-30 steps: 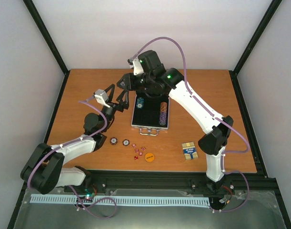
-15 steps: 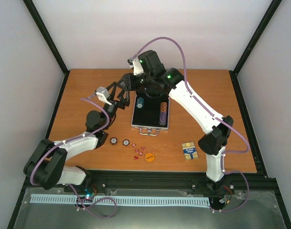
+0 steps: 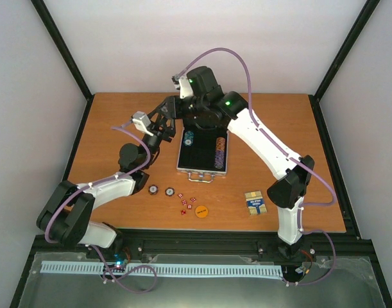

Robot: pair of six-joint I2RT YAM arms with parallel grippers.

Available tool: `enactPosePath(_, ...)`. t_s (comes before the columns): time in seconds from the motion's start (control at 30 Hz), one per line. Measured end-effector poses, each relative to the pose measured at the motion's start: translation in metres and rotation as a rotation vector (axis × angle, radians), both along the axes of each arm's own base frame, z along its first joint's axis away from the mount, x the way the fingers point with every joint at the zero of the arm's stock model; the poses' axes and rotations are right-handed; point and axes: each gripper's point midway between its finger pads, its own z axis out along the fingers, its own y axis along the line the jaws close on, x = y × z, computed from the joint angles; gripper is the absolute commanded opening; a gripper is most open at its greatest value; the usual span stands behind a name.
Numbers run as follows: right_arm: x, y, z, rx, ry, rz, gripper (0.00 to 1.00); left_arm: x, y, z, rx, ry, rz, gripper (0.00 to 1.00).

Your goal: Pack up texas hold em set

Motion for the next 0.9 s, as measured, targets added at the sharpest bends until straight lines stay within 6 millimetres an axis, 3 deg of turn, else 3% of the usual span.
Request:
enactPosePath(0.27, 0.003, 0.003, -0.004, 0.007, -0.006, 0.001, 0.13, -0.001, -0.001, -0.001, 0.013, 0.002, 0.000, 0.44)
enactPosePath(0.6, 0.003, 0.003, -0.013, 0.004, -0.007, 0.003, 0.13, -0.001, 0.000, -0.008, 0.092, -0.014, 0.038, 0.33)
enactPosePath(0.73, 0.001, 0.002, -0.014, 0.002, -0.009, 0.008, 0.13, -0.002, 0.002, -0.008, 0.140, -0.037, 0.070, 0.09)
enactPosePath(0.83, -0.002, -0.001, -0.013, 0.001, -0.012, 0.007, 0.13, -0.002, 0.004, -0.008, 0.170, -0.053, 0.085, 0.01)
enactPosePath(0.9, -0.003, -0.002, -0.012, 0.001, -0.013, 0.006, 0.13, -0.003, 0.002, -0.007, 0.183, -0.062, 0.076, 0.01)
